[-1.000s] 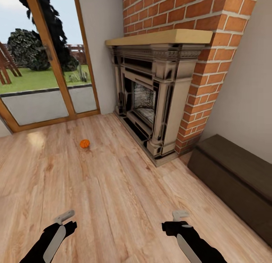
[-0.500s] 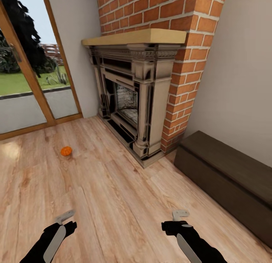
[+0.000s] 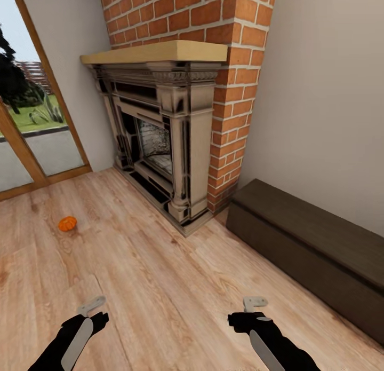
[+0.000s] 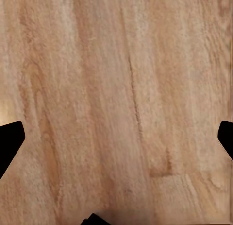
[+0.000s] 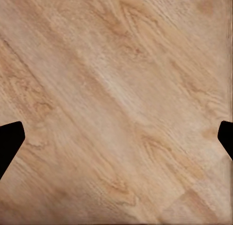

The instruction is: Place each of the two pumpkins and all three candles from the living room inside a cabinet in the living room (use any cabinet), then make sure every cabinet is closed, and position the cauldron so it is next to a table in the living room.

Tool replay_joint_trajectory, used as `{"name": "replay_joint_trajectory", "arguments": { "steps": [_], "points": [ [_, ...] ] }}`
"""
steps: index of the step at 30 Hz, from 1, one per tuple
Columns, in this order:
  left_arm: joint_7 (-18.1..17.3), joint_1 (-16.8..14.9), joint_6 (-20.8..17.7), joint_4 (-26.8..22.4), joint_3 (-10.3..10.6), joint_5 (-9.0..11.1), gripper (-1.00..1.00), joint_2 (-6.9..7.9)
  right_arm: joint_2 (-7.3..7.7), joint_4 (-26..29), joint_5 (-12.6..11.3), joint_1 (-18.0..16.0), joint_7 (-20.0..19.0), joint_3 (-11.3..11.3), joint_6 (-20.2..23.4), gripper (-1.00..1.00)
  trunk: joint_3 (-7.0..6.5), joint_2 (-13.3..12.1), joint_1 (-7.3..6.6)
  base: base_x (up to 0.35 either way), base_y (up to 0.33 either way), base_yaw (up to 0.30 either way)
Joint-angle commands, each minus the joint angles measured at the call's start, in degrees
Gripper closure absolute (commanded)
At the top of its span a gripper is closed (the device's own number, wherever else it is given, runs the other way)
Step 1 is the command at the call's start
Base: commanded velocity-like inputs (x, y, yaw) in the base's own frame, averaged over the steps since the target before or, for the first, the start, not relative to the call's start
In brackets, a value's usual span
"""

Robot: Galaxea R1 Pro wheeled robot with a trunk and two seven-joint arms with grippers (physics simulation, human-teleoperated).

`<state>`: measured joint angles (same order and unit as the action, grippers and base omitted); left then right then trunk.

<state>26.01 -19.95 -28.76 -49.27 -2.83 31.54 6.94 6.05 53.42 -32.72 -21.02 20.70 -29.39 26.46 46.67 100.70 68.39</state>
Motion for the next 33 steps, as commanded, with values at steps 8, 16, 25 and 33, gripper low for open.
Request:
{"name": "replay_joint_trajectory", "arguments": {
  "steps": [8, 16, 25, 33],
  "points": [
    [0.44, 0.0, -0.16, -0.12, 0.02, 0.79, -1.0, 0.04, 0.03, -0.04, -0.65, -0.08, 0.57, -0.3, 0.08, -1.0, 0.05, 0.03, 0.0, 0.0, 0.0, -0.277],
    [0.44, 0.0, -0.16, -0.12, 0.02, 0.78, -1.0, 0.06, 0.02, -0.07, -0.67, -0.08, 0.57, -0.31, 0.08, -1.0, 0.05, 0.03, 0.0, 0.001, 0.105, -0.277],
    [0.44, 0.0, -0.13, -0.12, 0.02, 0.43, -1.0, 0.0, 0.02, -0.07, -0.67, -0.08, 0.59, -0.32, 0.16, -1.0, 0.05, 0.03, 0.0, 0.138, 0.223, -0.28],
    [0.44, 0.0, -0.16, -0.12, 0.08, 0.23, -1.0, -0.05, 0.02, -0.07, -0.67, -0.08, 0.59, -0.32, 0.17, -1.0, 0.05, 0.03, 0.0, 0.199, 0.234, -0.281]
  ]
}}
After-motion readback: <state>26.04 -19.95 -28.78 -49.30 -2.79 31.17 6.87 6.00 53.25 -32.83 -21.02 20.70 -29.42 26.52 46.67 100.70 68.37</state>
